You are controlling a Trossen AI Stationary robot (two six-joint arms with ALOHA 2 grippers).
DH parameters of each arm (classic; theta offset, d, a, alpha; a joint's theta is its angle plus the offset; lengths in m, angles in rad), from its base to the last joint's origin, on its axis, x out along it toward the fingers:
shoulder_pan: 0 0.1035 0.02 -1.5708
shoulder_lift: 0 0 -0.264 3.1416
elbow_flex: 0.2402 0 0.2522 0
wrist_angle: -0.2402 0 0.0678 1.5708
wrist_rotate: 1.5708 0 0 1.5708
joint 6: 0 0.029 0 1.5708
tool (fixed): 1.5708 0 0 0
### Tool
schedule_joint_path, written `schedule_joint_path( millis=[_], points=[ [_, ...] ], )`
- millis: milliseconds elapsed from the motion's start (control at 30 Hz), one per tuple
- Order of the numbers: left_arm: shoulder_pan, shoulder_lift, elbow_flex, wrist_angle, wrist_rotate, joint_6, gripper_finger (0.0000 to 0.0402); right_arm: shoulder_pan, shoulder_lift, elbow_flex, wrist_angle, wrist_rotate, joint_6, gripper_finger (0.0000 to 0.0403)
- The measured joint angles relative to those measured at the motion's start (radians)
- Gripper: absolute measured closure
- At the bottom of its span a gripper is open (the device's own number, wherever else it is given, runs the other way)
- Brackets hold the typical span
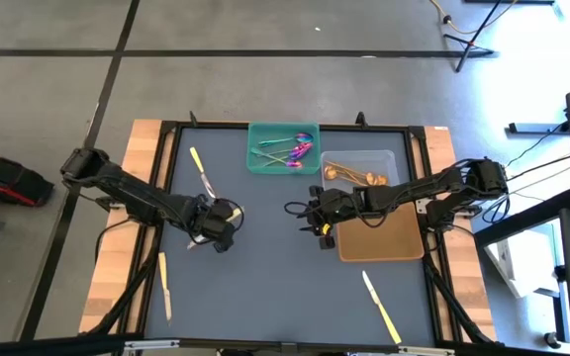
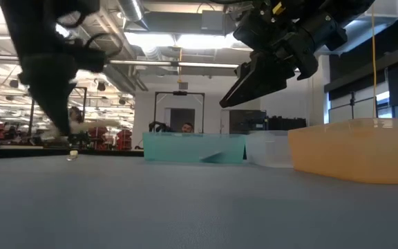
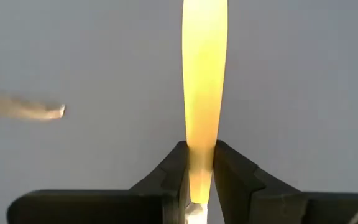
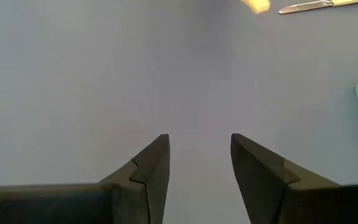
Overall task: Sort silverware by color (type)
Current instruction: Put the table knife into the orange bin
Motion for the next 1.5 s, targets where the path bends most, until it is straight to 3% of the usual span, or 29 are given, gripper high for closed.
schedule_joint_path(
  millis=[233, 600, 800, 1000, 1233, 1500],
  points=[
    [-0.072, -0.001, 0.064, 0.058, -0.146, 0.100, 0.0348, 0.000, 0.000, 0.000, -0.010, 0.000, 0.000, 0.0243],
    [-0.160, -0.002, -0.003, 0.502, -0.197, 0.431, 0.0345, 0.000, 0.000, 0.000, 0.026, 0.000, 0.000, 0.0241],
    [-0.151, -0.002, -0.081, 0.733, -0.207, 0.514, 0.0345, 0.000, 0.000, 0.000, 0.049, 0.025, 0.003, 0.0200],
    [-0.133, -0.002, -0.185, 1.044, -0.207, 0.661, 0.0345, 0.000, 0.000, 0.000, 0.131, 0.011, -0.037, 0.0149],
    [-0.102, 0.002, -0.296, 1.380, -0.206, 0.820, 0.0345, 0.000, 0.058, -0.001, 0.296, -0.061, -0.052, 0.0144],
    [-0.093, 0.027, -0.313, 1.456, -0.197, 0.896, 0.0344, 0.000, 0.126, -0.001, 0.539, -0.061, -0.009, 0.0158]
  ],
)
